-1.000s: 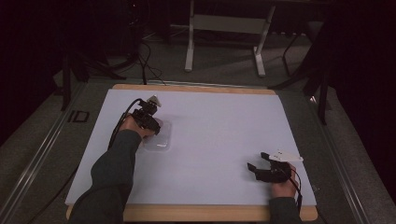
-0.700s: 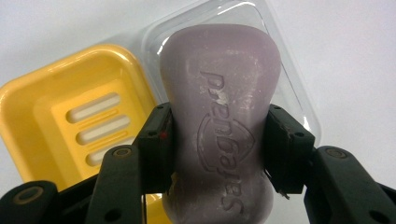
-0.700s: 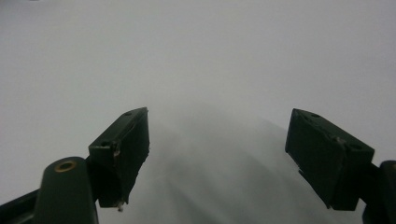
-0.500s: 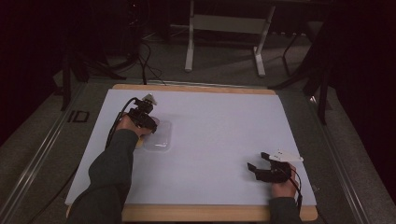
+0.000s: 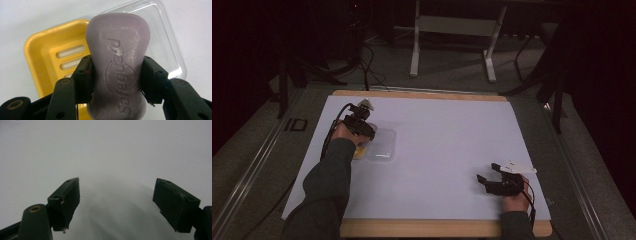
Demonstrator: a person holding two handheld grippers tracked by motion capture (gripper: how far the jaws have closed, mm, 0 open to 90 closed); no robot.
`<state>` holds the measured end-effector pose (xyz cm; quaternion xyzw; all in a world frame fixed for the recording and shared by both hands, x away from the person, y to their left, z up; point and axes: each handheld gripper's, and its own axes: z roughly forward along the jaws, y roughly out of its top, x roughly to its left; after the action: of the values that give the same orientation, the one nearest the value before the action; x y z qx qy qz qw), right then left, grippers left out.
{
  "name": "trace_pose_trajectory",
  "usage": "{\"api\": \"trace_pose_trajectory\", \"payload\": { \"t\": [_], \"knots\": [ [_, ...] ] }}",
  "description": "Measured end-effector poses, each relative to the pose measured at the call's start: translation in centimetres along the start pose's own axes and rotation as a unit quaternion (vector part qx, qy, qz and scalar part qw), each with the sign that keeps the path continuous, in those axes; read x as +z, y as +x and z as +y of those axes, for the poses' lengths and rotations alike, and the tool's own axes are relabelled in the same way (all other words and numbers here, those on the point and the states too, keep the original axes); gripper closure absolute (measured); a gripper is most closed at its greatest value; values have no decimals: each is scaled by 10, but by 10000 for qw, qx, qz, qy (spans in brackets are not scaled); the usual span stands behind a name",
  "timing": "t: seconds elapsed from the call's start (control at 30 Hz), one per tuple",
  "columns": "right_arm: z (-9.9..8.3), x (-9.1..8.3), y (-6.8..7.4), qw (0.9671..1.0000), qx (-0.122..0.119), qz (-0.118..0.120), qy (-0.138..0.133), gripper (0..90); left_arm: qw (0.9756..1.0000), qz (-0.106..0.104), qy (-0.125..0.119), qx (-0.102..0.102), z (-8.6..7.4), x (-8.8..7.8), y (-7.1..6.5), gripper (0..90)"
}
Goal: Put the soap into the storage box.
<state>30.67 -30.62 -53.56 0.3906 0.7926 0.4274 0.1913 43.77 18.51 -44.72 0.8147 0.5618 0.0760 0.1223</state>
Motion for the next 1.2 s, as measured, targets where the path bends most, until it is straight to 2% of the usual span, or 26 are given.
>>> {"api": "trace_pose_trajectory", "payload": {
  "t": [0.6, 1.2],
  "knots": [
    [0, 0, 0, 10000, -4, -3, 0, 214, 9995, 99, -22, -301, -7, -4, 18, 498],
    [0, 0, 0, 10000, -2, -4, 0, 214, 9986, 278, 134, -433, -9, 3, 31, 497]
  ]
}}
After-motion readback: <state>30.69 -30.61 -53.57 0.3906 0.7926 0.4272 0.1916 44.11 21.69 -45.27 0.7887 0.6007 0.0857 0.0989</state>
